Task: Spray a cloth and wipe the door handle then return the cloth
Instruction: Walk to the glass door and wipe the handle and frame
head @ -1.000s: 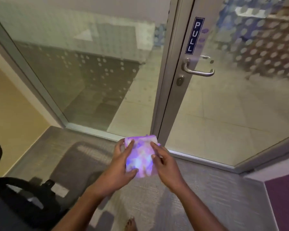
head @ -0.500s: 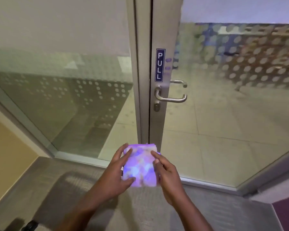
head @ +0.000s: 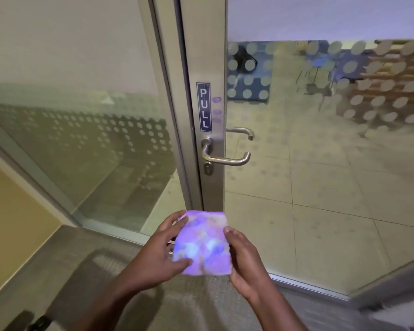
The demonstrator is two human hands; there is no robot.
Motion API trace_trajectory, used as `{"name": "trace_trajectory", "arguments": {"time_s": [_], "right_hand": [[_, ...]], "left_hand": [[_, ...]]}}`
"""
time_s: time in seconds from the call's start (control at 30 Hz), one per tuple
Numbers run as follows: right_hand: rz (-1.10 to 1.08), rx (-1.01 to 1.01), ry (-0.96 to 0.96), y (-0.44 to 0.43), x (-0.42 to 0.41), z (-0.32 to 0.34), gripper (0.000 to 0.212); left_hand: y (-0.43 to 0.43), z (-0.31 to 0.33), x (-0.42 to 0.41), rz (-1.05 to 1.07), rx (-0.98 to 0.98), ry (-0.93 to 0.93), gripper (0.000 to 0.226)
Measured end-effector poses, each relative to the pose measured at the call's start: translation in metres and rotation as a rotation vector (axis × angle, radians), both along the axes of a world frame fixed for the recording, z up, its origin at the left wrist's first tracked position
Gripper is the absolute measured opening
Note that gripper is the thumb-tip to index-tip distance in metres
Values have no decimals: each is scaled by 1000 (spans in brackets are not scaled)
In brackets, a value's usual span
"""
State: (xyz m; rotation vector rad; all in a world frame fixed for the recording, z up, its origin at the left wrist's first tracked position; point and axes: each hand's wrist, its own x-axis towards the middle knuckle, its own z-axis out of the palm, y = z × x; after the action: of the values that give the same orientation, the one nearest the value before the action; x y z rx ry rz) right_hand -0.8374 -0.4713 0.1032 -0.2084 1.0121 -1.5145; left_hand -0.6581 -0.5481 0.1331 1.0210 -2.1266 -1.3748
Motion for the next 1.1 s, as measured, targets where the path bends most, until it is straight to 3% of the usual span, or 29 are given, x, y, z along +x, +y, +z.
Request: {"name": "trace_trajectory", "arguments": {"time_s": [0.17, 0.33, 0.47, 0.63, 0.73, 0.87, 1.03, 1.1], "right_hand": [[172, -27, 16, -4, -7, 4, 49], [117, -80, -218, -15, -21, 11, 65], [53, -104, -322, -22, -22, 21, 57], [-42, -135, -316, -38, -15, 38, 52], [-172, -130, -294, -47, -18, 36, 50], [-420, -106, -123, -55, -34, 26, 51], [-634, -250, 331, -72, -46, 43, 65], [-762, -108, 550, -84, -51, 47, 67]], "left_hand": [[-10, 8, -15, -81, 60, -1, 78], [-35, 13, -31, -144, 60, 35, 77], [-61, 18, -43, -226, 60, 32, 79], [-92, 27, -53, -340, -1, 50, 75], [-115, 29, -54, -291, -109, 96, 82], [-153, 47, -60, -36, -476, 123, 76], [-194, 76, -68, 74, -850, 127, 80], [-208, 85, -72, 109, -953, 112, 79]]}}
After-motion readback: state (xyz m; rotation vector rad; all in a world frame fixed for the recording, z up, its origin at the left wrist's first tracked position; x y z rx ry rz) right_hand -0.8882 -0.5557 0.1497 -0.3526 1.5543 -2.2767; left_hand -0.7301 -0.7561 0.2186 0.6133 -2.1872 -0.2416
